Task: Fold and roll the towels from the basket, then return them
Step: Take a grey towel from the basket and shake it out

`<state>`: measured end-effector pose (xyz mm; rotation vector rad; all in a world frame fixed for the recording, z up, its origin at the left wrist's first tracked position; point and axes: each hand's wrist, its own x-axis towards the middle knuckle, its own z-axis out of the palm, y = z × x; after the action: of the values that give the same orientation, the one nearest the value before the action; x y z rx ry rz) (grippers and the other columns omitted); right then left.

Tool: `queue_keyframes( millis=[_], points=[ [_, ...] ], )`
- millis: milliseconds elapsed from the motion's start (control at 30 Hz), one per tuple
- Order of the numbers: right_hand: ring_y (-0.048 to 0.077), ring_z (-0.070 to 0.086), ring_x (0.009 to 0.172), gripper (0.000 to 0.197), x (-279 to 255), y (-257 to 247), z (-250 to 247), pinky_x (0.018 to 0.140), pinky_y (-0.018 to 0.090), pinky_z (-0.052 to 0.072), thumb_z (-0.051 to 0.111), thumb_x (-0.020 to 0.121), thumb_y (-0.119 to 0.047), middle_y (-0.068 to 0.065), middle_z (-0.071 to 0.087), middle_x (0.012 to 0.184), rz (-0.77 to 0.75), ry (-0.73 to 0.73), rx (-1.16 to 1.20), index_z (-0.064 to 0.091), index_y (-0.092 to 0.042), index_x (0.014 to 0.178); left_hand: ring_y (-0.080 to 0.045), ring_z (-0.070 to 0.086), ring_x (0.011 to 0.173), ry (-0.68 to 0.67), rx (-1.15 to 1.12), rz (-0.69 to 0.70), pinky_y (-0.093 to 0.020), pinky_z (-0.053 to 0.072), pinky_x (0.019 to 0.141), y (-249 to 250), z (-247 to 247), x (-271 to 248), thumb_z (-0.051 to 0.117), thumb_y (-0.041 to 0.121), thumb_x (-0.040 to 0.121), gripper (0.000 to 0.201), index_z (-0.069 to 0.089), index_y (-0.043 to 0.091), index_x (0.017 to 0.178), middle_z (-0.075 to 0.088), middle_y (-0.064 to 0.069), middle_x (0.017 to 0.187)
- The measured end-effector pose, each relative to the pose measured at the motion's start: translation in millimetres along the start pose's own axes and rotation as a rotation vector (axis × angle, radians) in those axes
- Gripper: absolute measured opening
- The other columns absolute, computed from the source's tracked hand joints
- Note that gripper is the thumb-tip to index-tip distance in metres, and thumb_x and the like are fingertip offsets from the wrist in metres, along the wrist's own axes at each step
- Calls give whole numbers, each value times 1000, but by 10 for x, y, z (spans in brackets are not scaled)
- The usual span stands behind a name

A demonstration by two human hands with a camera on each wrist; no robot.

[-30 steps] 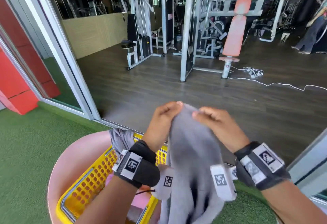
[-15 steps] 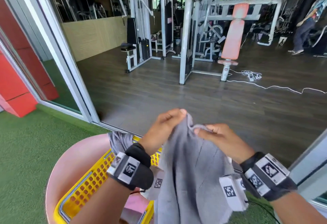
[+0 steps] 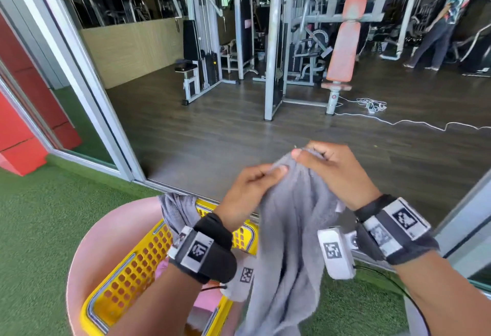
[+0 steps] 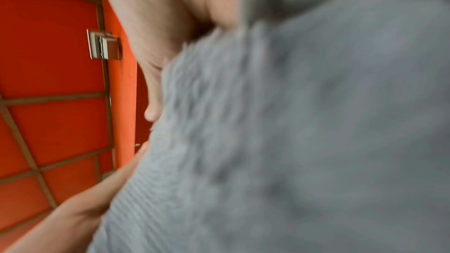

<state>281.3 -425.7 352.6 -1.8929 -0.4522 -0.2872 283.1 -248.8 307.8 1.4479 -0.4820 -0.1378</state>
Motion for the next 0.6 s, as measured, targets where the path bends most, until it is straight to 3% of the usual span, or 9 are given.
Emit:
queue_keyframes(
  millis=[100,167,233,300,333,367,467,533,600],
  points=[
    [7,29,57,41,-181,202,17,54,26,22,70,82,-31,-10,32,59,194,-211,-26,43,-14,57,-24,43,82,210,-96,30,-34,36,68,-3,-273,31,56,25,92,39,53,-13,88,48,-16,85],
    [9,44,68,29,-264,285,2,64,30,34,73,77,-32,-6,57,68,258,-272,57,63,-6,71,-23,42,80,168,-64,20,-36,36,69,-14,-289,-32,56,25,93,37,49,-11,87,45,-15,84],
    [10,54,80,22,-207,251,-30,74,31,42,76,78,-24,6,70,85,175,-170,129,71,-6,90,-18,51,93,-17,62,-19,-35,42,85,-43,-135,-147,55,21,95,26,58,-5,102,57,-11,97],
    [7,56,77,18,-120,130,-28,72,21,43,77,78,-12,1,67,80,67,-27,180,66,-3,88,-15,56,99,-133,115,-71,-31,45,90,-66,27,-184,55,15,96,24,62,-3,111,63,-5,106],
    [8,57,77,19,-104,101,13,72,19,44,76,78,-9,0,66,79,47,9,215,63,-2,90,-16,57,97,-113,99,-70,-31,48,87,-51,57,-174,54,14,96,24,63,-5,108,65,-7,104],
    [12,59,80,25,-111,123,62,74,24,47,77,77,-10,4,68,82,54,25,249,61,-3,95,-18,58,95,-42,70,-47,-34,49,85,-42,42,-134,55,14,96,25,64,-7,105,66,-11,103],
    [26,60,92,46,-251,273,263,91,51,46,81,72,-22,21,68,106,169,12,418,62,-15,113,-27,58,100,160,-66,-6,-52,44,94,-50,-125,-55,55,15,95,29,61,-12,104,63,-29,111],
    [26,60,90,35,-267,288,317,89,51,45,78,73,-12,21,69,100,204,35,504,66,-9,106,-28,56,101,140,-92,-44,-58,39,98,-74,-150,-95,57,20,94,34,58,-13,106,61,-27,110],
    [22,55,79,13,-176,210,290,75,43,43,74,77,-8,15,65,82,165,102,468,69,-6,89,-27,57,104,-8,-74,-103,-54,42,98,-81,-66,-202,58,26,94,36,61,-6,109,63,-18,111]
  ],
)
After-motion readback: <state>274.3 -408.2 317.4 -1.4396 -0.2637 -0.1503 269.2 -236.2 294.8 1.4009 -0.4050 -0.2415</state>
